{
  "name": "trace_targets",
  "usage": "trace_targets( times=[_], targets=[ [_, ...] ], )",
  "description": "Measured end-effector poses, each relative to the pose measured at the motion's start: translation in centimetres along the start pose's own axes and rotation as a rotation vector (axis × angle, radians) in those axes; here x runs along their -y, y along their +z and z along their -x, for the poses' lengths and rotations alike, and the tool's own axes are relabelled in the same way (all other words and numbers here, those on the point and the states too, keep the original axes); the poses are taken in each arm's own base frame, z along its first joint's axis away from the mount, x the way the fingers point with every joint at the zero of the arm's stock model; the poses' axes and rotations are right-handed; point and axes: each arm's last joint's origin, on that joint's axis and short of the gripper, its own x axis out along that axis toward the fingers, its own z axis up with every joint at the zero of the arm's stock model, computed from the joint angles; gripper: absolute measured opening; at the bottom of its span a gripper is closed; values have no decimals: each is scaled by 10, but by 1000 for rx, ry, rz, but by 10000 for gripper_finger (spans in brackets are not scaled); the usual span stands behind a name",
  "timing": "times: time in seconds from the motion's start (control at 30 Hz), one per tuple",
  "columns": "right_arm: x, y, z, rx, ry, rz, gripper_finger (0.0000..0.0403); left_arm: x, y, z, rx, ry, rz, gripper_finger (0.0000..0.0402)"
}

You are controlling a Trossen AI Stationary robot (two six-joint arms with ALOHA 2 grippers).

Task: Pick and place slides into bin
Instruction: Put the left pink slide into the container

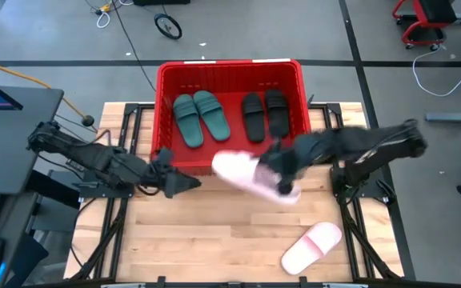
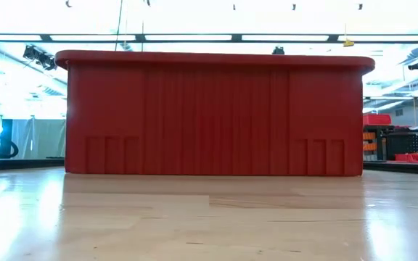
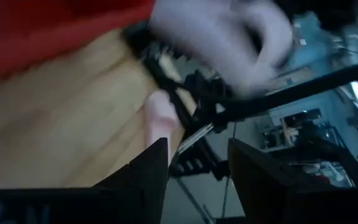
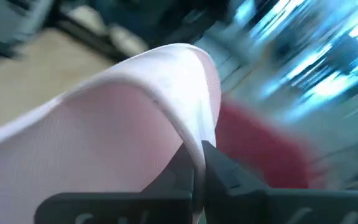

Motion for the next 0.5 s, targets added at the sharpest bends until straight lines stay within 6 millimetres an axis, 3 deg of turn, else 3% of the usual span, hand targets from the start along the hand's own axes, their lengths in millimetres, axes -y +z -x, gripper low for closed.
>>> trace_targets(
  times=[0.1,0.23,0.33,0.5],
  targets=[
    [38,0,30,90,-169,153,9,2,12,12,52,-37,-57,172],
    [90,-20,40,81,-285,150,9,2,23,23,98,-51,-117,173],
    [120,-44,26,42,-220,135,9,1,30,29,126,-55,-151,173],
    [153,-86,-27,-49,-80,114,9,0,35,32,147,-54,-187,172]
  ],
)
